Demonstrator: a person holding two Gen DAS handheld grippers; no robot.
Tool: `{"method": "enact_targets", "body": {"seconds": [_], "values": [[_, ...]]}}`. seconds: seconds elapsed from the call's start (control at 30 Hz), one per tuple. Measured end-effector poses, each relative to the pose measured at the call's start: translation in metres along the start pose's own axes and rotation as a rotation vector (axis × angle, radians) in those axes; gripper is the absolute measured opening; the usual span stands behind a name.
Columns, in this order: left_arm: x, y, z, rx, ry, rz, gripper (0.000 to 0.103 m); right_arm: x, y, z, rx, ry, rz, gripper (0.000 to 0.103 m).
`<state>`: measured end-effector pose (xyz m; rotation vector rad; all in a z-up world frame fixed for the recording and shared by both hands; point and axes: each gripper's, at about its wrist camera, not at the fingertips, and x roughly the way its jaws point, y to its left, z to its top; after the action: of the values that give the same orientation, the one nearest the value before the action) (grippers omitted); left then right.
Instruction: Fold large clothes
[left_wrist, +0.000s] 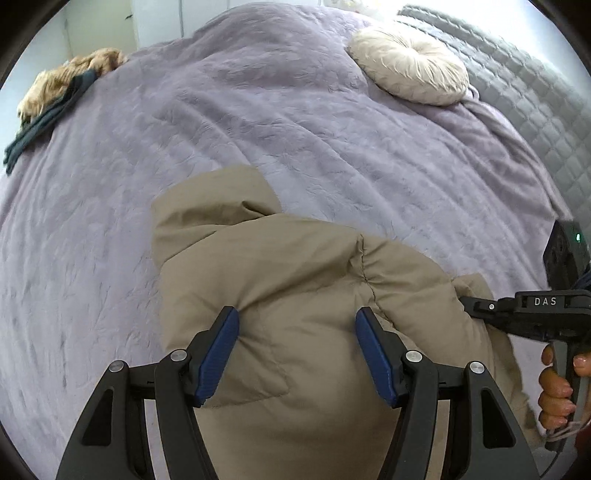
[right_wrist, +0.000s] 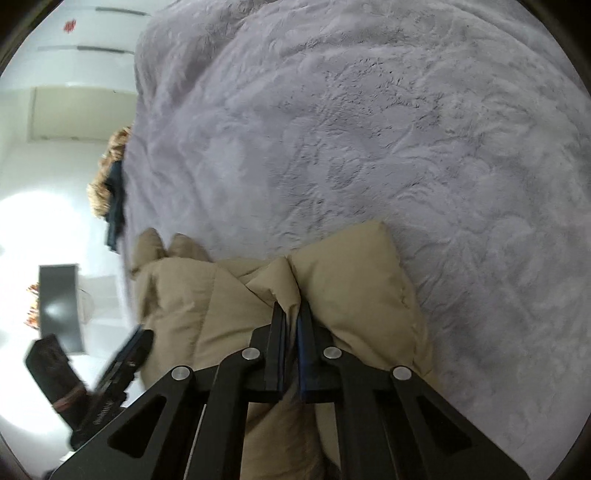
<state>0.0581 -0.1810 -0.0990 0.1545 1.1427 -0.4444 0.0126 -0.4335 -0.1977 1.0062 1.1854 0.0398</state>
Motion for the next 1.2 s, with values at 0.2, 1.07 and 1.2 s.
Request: {"method": "enact_targets", "body": {"seconds": [0.2,1.07,1.2], "values": [[0.009,-0.016,-0.003,0.031,0.009,0.027,0.078,-0.004,0.001,-0.002,0.006,0.001,-0.012,0.005],[-0.06,0.043,-0.029,-0.112,0.027,-0.06,0.103,-0.099,0.001,-0.063,-0.129,-0.048,-0.165,0.084],[-0.061,0.068,-0.042,-0.194,0.051,-0.18,0.103,-0.091,-0.001,-0.06,-0.157,-0.02,-0.08,0.103]]}}
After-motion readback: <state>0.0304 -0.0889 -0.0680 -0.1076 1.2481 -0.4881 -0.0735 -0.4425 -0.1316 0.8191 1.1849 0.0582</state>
